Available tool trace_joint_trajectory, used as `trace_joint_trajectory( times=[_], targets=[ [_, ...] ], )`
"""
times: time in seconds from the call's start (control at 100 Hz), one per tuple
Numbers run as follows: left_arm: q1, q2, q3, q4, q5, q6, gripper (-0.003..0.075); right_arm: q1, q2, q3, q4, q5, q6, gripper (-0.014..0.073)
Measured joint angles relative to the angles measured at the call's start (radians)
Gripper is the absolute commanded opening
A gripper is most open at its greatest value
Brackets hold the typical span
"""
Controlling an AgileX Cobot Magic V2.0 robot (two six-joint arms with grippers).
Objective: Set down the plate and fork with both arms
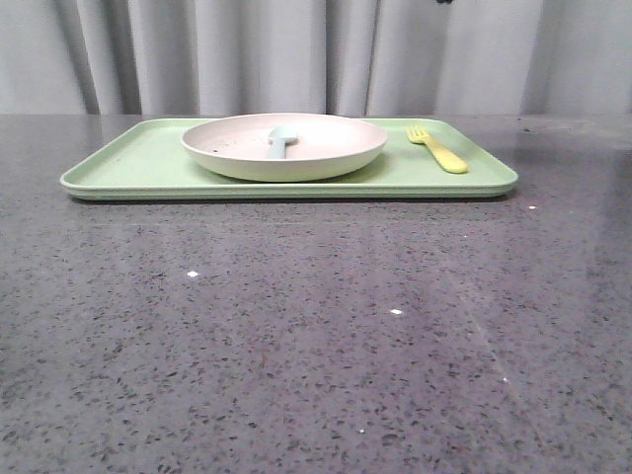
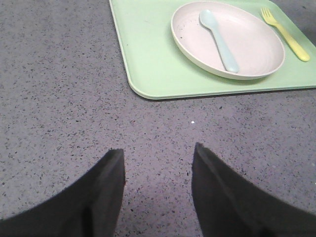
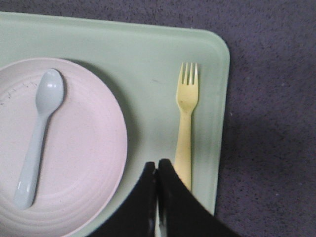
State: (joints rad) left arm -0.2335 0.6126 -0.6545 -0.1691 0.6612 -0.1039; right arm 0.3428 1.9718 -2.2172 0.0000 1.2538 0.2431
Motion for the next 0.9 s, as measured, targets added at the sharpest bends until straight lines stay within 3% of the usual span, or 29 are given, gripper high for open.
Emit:
trace_joint_trajectory(
  times=[0.22, 0.41, 0.6, 0.9],
  targets=[
    [0.0, 0.0, 0.0, 0.0, -0.035, 0.0, 0.031, 0.04, -0.124, 0.0, -0.043, 0.008, -0.004, -0.0038],
    [0.0, 0.0, 0.0, 0.0, -0.048, 0.0, 0.0234, 0.045, -0.221, 0.0, -0.045, 0.012, -0.004, -0.0038],
    [0.0, 0.0, 0.0, 0.0, -0.054, 0.0, 0.0206, 0.045, -0.308, 0.013, -0.047, 0.013, -0.005, -0.0038],
    [0.0, 0.0, 0.0, 0.0, -0.055, 0.0, 0.0048, 0.045, -0.506, 0.298, -0.061, 0.003, -0.005, -0.0038]
  ],
)
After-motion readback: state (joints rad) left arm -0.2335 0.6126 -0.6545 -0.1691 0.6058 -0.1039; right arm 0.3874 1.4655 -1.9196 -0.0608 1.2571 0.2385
